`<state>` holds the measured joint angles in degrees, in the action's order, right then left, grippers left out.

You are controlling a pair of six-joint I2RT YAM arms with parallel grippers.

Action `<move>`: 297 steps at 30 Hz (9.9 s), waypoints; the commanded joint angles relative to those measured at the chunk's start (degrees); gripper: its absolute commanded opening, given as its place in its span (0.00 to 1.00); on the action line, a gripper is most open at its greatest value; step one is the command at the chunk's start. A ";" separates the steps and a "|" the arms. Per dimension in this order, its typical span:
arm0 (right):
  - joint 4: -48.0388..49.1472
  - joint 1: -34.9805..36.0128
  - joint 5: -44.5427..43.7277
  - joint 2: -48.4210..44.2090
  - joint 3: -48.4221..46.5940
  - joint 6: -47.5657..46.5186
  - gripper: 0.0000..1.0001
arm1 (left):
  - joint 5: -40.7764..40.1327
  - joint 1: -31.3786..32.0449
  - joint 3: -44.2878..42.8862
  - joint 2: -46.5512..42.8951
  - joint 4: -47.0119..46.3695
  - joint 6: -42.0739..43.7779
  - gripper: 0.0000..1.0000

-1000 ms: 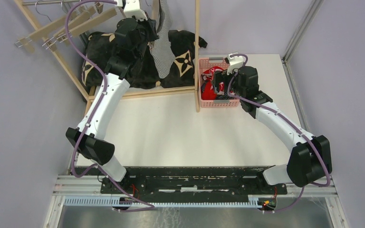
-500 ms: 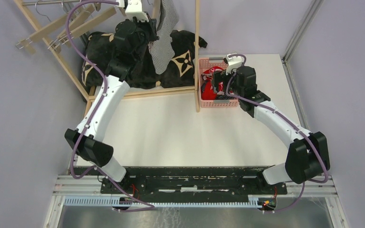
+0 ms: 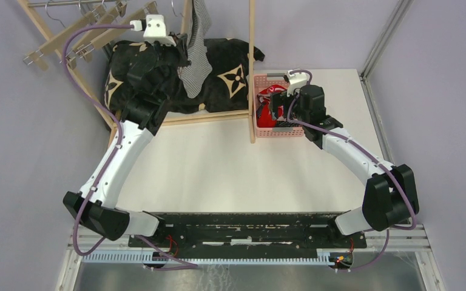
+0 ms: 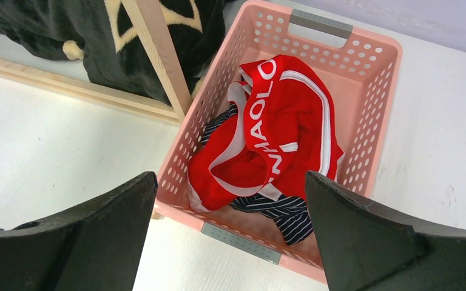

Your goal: Remove the underwear clipped to the hanger

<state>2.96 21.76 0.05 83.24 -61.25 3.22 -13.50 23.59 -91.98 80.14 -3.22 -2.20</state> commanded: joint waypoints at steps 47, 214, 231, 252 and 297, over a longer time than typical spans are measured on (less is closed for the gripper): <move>1.16 0.39 46.41 -9.78 -2.46 5.78 1.00 | 32.02 0.11 51.67 -47.50 9.54 -6.41 0.03; 52.67 13.90 48.02 2.87 -9.24 39.90 0.01 | 33.63 0.20 68.40 -53.23 -24.19 -21.54 0.76; 51.97 14.13 48.20 1.30 -9.28 39.83 0.01 | 37.13 0.25 63.17 -44.52 -29.24 -21.18 0.72; 49.75 14.76 48.11 1.57 -9.38 38.28 0.01 | 38.27 0.21 62.53 -42.46 -32.11 -22.92 0.03; -15.22 32.83 12.92 23.74 -1.57 -1.81 1.00 | 5.84 0.22 7.17 -15.43 33.24 -3.91 0.03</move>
<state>-9.04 53.36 13.78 103.55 -60.20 2.48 -5.26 24.08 -80.64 63.09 29.23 -9.93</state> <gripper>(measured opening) 0.999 0.132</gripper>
